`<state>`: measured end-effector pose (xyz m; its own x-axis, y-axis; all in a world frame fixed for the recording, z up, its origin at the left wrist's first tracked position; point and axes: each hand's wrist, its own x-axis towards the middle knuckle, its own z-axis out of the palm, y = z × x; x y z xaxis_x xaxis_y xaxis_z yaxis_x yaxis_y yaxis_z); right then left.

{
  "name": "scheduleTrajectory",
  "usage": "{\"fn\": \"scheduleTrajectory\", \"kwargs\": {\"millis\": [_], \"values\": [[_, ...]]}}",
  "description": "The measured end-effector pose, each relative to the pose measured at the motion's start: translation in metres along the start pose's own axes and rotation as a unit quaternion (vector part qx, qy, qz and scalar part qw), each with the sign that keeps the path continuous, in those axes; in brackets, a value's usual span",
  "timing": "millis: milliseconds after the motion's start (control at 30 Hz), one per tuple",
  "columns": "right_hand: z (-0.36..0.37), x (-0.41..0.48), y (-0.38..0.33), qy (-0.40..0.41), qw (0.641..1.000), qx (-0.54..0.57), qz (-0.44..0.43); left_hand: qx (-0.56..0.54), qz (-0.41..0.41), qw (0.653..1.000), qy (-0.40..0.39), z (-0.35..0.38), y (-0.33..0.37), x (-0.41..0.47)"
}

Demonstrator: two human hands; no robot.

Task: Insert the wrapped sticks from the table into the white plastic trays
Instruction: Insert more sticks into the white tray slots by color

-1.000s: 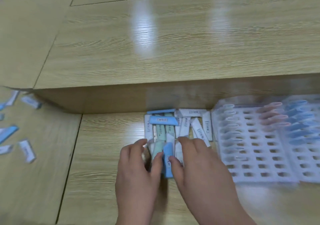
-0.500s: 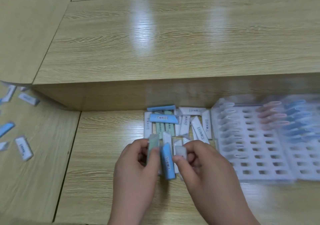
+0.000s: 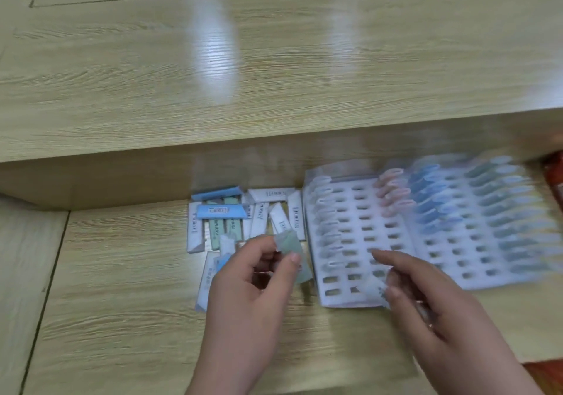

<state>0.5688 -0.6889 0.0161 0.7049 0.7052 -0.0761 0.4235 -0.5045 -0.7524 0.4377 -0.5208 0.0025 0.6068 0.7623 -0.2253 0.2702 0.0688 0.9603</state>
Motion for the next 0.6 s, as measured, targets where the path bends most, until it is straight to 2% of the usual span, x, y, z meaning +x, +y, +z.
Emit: {"fn": "scheduleTrajectory", "kwargs": {"millis": [100,233,433,533,600], "values": [[0.002,0.002,0.003,-0.022,1.000,0.002,0.003,0.003,-0.015,1.000,-0.016,0.005,-0.002,-0.001],[0.009,0.004,0.007,-0.010,0.999,0.045,0.014,0.009,-0.015,1.000,-0.020,0.008,-0.002,-0.004],[0.018,0.006,0.009,0.017,0.999,0.038,-0.013,0.005,-0.001,1.000,-0.014,0.013,-0.001,-0.005],[0.022,0.010,0.010,0.015,0.999,0.007,-0.029,0.012,0.008,1.000,-0.015,0.014,-0.002,-0.006],[0.024,0.013,0.010,0.029,0.995,-0.055,-0.072,0.013,0.008,1.000,-0.014,0.016,-0.003,-0.006]]}}
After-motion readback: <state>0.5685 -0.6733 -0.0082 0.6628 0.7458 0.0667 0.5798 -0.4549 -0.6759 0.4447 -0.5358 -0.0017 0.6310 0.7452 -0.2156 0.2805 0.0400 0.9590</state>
